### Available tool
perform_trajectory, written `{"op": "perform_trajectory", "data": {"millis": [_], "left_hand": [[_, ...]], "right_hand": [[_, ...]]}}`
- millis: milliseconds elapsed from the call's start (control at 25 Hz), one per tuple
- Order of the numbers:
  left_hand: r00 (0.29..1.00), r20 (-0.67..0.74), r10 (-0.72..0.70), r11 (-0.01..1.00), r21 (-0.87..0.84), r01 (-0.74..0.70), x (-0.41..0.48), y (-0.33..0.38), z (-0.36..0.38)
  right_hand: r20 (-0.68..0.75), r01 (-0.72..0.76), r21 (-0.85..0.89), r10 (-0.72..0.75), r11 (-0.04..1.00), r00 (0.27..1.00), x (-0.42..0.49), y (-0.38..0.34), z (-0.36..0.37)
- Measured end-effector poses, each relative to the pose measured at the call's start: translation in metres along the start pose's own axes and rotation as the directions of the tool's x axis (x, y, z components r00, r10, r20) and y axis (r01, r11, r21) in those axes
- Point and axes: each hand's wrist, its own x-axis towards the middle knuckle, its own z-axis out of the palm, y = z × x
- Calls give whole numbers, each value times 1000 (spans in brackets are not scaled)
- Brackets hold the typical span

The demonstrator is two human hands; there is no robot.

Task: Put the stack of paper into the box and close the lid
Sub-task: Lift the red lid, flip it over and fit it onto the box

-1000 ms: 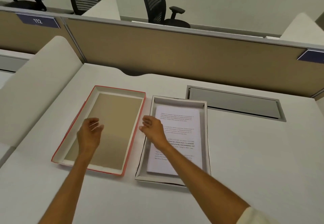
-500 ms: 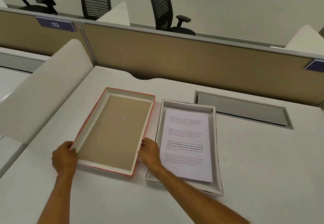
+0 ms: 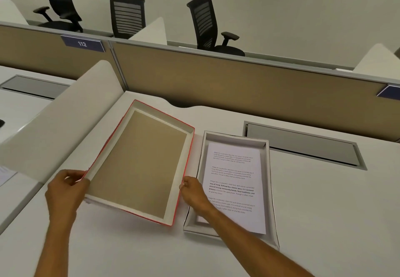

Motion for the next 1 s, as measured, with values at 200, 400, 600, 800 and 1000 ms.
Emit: {"op": "perform_trajectory", "data": {"millis": [200, 400, 600, 800, 1000], "left_hand": [[970, -151, 190, 973, -100, -207, -39, 49, 4], [907, -181, 379, 904, -134, -405, -80, 76, 13], [881, -90, 465, 881, -47, -470, -122, 90, 24], [885, 199, 422, 907, -109, -408, -144, 100, 34], [867, 398, 299, 912, -386, -137, -103, 87, 41]], "right_hand": [[23, 269, -25, -268, 963, 963, -25, -80, 8], [43, 302, 229, -319, 925, 947, -39, -145, 19], [-17, 324, 432, -352, 842, 936, -40, -151, 6], [-38, 225, 495, -238, 839, 971, -44, -142, -18], [-6, 138, 552, -161, 822, 987, -55, -130, -55]]}}
